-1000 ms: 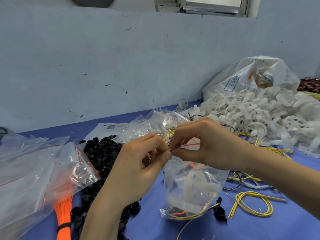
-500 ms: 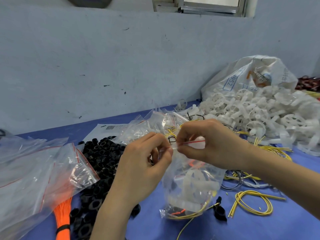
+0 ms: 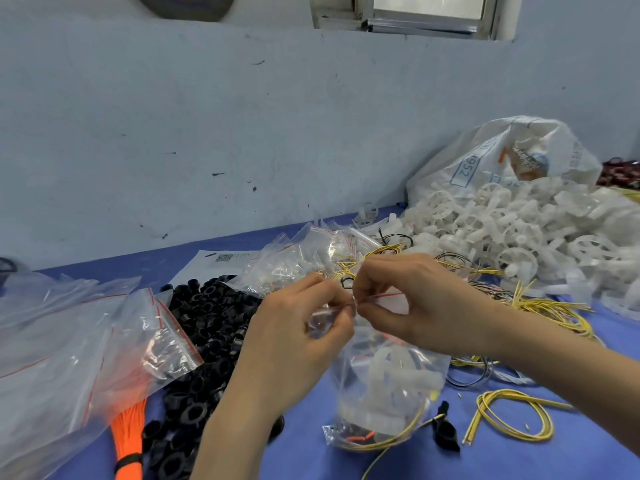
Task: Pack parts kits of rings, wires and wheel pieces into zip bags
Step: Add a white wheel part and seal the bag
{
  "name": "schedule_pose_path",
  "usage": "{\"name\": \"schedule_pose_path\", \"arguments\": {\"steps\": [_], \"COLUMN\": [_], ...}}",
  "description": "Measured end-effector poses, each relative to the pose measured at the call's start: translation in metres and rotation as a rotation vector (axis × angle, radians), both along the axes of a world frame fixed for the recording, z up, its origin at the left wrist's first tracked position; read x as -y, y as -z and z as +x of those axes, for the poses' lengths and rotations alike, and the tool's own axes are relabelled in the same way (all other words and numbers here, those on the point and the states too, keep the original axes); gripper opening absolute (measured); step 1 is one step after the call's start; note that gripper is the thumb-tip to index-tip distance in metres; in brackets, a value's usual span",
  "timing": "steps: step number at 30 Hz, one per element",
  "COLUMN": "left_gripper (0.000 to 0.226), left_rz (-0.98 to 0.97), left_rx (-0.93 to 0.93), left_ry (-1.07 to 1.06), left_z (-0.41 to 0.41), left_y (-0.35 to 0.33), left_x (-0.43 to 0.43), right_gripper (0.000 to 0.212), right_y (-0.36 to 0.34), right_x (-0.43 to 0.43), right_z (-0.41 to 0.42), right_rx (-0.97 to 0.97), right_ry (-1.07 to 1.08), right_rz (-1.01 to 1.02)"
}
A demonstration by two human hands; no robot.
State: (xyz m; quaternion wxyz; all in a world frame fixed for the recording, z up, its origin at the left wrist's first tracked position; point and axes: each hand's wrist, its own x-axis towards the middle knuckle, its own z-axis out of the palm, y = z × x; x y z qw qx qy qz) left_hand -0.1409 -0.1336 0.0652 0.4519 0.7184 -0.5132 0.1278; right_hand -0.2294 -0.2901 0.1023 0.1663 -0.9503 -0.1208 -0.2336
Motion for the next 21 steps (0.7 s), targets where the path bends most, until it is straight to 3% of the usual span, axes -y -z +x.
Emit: {"name": "schedule_pose_path", "arguments": {"steps": [4,12,21], "left_gripper": [0.02,0.007,0.012], "left_rz": [-0.016,-0.006,-0.012], "left_rx": [0.036,-0.024,-0.015], "left_ry": [-0.016,0.013,-0.045], "left_z": [0.003,0.016,0.021], "left_y": [-0.002,-0.001,0.0], "left_x": [-0.002,-0.013,-0.017], "right_gripper": [0.007,0.002,0.005], "right_y": [-0.005,-0.01,-0.014], "right_x": [0.001,-0.002,-0.004], "right_z": [0.002,0.01,0.014], "right_rx": [-0.001,-0.113,-0.08], "right_ry": [0.004,0.01,0.011], "right_rz": [-0.029,-0.048,-0.094]}}
